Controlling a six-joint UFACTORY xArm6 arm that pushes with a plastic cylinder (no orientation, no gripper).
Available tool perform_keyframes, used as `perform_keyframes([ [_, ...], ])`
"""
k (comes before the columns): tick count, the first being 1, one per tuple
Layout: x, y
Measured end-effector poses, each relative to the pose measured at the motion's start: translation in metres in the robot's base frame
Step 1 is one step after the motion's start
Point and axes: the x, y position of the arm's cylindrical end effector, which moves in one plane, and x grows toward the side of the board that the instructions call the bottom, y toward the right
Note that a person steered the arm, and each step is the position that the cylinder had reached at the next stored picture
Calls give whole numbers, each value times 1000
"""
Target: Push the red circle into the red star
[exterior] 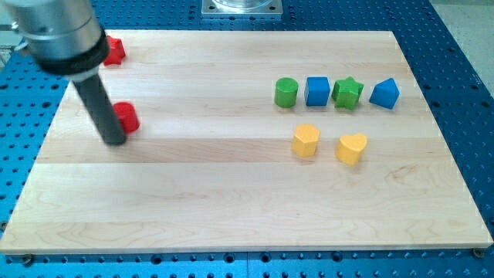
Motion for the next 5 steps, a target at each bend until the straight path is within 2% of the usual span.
perform_keyframes([
  [1,-28,17],
  [2,22,18],
  [3,-15,45],
  [5,-98,27],
])
